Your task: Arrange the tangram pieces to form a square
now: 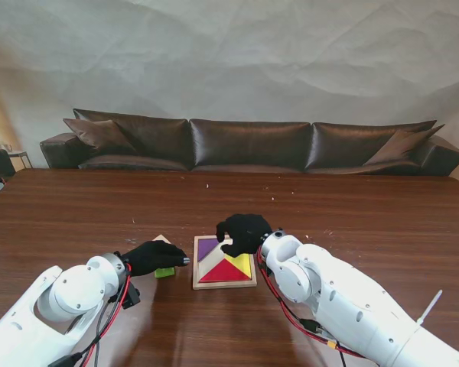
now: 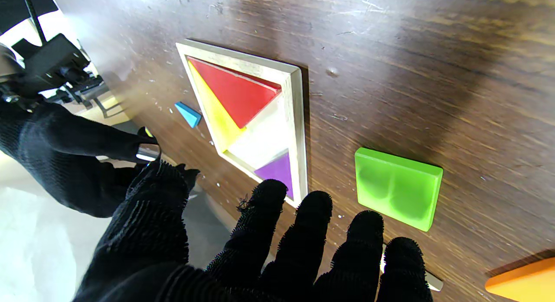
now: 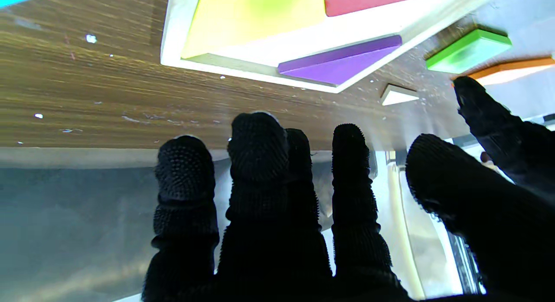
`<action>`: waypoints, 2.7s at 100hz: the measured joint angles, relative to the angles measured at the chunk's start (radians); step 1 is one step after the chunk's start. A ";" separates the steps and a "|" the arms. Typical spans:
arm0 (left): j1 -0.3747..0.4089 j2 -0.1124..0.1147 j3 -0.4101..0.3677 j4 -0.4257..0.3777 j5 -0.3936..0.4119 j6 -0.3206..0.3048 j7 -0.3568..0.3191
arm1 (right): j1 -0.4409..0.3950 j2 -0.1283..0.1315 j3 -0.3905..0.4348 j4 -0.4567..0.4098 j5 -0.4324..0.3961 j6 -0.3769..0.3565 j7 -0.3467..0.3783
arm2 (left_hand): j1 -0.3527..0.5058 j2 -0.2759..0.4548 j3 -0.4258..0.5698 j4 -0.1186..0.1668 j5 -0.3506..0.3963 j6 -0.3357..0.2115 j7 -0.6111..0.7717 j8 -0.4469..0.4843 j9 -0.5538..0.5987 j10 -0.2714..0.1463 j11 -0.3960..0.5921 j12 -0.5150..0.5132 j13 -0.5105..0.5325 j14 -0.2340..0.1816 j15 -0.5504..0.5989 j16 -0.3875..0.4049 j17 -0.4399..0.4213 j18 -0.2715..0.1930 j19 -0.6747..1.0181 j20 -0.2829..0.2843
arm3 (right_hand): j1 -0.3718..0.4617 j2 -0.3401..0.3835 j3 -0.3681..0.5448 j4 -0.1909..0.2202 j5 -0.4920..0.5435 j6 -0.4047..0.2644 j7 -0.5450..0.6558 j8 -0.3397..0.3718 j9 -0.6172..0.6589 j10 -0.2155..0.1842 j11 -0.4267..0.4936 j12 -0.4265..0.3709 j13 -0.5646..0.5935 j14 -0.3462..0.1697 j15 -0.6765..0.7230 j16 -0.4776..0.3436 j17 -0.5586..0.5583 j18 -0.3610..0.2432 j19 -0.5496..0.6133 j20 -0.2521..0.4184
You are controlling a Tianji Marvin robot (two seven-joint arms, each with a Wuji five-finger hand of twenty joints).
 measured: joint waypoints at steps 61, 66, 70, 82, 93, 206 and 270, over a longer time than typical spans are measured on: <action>-0.008 0.000 0.007 0.008 0.001 -0.004 0.001 | -0.168 0.039 0.199 -0.150 -0.042 0.080 0.073 | 0.006 0.000 0.000 0.000 0.000 0.000 0.000 0.000 0.000 0.000 0.000 0.000 0.000 0.000 0.000 0.000 0.000 0.000 0.000 0.000 | -0.001 -0.050 -0.048 0.000 0.010 0.003 -0.015 0.046 0.012 0.018 -0.107 -0.084 -0.001 0.050 -0.180 -0.068 0.002 0.017 0.000 0.000; -0.009 0.000 0.009 0.008 0.001 -0.004 0.001 | -0.185 0.041 0.217 -0.166 -0.040 0.090 0.074 | 0.011 0.000 0.000 0.000 0.000 0.000 0.000 0.000 0.000 0.000 0.000 0.000 0.000 0.000 0.000 0.000 0.000 0.000 0.000 0.000 | -0.001 -0.050 -0.048 0.000 0.010 0.004 -0.016 0.046 0.012 0.018 -0.107 -0.087 -0.001 0.052 -0.188 -0.070 0.001 0.024 -0.006 0.000; -0.010 0.000 0.009 0.009 0.001 -0.004 0.001 | -0.201 0.042 0.232 -0.181 -0.036 0.100 0.075 | 0.011 0.000 0.000 0.000 0.000 0.000 0.000 0.000 0.000 0.000 0.000 0.000 0.000 0.000 0.000 0.000 0.000 0.000 0.000 0.000 | -0.001 -0.050 -0.048 0.000 0.010 0.004 -0.018 0.046 0.012 0.018 -0.107 -0.087 -0.010 0.058 -0.193 -0.071 0.001 0.025 -0.011 0.000; -0.010 0.000 0.009 0.010 0.001 -0.005 0.001 | -0.250 0.042 0.268 -0.222 -0.026 0.123 0.066 | 0.011 0.000 0.000 0.000 0.000 0.000 0.000 0.000 0.000 0.000 0.000 0.000 0.000 0.001 0.000 0.000 0.000 0.000 0.000 0.000 | -0.001 -0.050 -0.048 0.000 0.010 0.012 -0.026 0.046 0.012 0.019 -0.107 -0.092 -0.010 0.062 -0.199 -0.072 -0.002 0.026 -0.014 -0.002; -0.010 0.000 0.010 0.010 0.000 -0.006 0.001 | -0.273 0.042 0.275 -0.228 -0.027 0.129 0.045 | 0.011 0.000 0.000 0.000 0.000 0.000 0.000 0.000 0.000 0.000 0.000 0.000 0.000 0.001 0.000 0.000 0.000 0.000 0.000 0.000 | -0.001 -0.050 -0.048 0.000 0.010 0.012 -0.027 0.047 0.012 0.019 -0.108 -0.099 -0.010 0.062 -0.205 -0.076 -0.002 0.027 -0.014 -0.003; -0.028 0.001 0.038 0.019 -0.012 0.018 -0.012 | 0.010 0.007 0.069 0.208 -0.001 0.238 -0.063 | 0.011 0.000 -0.011 0.000 0.001 0.000 0.000 0.000 0.000 0.000 0.000 0.000 0.000 0.001 0.000 0.000 0.000 0.000 0.000 0.000 | 0.002 -0.466 0.046 -0.098 -0.086 0.057 -0.037 0.022 -0.042 0.045 -0.082 -0.125 -0.022 0.074 -0.213 -0.097 -0.005 0.040 -0.029 -0.018; -0.030 0.002 0.041 0.020 -0.011 0.026 -0.015 | 0.089 -0.038 -0.028 0.368 0.076 0.216 -0.132 | 0.011 0.000 -0.011 0.000 0.007 0.000 0.001 0.000 0.000 0.000 0.000 0.000 0.000 0.002 0.000 0.000 0.000 0.000 0.000 0.000 | 0.018 -0.565 0.071 -0.109 -0.052 0.011 0.012 0.035 -0.040 0.045 -0.081 -0.125 -0.022 0.074 -0.206 -0.097 -0.005 0.040 -0.029 -0.019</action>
